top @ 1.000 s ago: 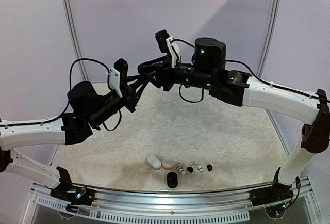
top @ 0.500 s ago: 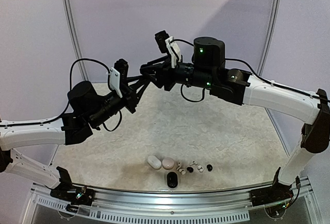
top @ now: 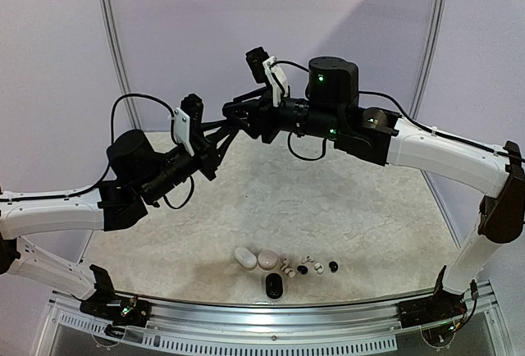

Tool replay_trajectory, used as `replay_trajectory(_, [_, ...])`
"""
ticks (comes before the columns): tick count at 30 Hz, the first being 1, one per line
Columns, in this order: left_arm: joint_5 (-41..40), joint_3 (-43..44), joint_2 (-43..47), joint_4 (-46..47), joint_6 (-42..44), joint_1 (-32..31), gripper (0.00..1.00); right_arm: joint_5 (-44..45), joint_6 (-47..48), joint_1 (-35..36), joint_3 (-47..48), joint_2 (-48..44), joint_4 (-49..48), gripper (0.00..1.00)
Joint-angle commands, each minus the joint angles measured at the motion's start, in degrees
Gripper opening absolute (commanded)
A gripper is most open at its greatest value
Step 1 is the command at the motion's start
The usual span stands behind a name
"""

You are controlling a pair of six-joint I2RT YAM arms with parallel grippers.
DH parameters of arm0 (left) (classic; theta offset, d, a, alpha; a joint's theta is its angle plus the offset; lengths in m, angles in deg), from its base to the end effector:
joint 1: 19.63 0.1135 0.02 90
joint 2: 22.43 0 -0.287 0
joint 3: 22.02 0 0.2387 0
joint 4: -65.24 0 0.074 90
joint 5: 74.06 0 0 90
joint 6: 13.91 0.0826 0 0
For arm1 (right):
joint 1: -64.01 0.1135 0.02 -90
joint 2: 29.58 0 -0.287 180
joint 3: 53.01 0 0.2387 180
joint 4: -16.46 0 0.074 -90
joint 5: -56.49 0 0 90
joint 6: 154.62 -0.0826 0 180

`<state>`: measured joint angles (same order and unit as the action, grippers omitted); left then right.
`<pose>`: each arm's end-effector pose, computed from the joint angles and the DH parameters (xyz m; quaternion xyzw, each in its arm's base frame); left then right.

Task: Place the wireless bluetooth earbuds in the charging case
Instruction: Insert the left earbud into the left side groove of the charging case.

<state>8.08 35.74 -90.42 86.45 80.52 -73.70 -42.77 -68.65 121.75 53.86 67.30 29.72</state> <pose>0.1854 -0.2365 0.3669 0.2640 0.5796 -0.2835 0.7169 0.2261 0.3832 0.4310 -0.3768 0.6214 0.4017 0.5572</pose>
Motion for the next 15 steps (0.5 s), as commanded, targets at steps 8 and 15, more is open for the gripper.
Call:
replay_trajectory(8, [1.3, -1.1, 1.1, 4.3, -0.1, 1.2, 0.00, -1.1, 1.6, 0.0, -0.1, -3.6, 1.9, 0.41])
replay_trajectory(15, [2.9, -1.8, 1.9, 3.3, 0.6, 1.9, 0.00, -4.0, 1.9, 0.0, 0.0, -4.9, 1.8, 0.44])
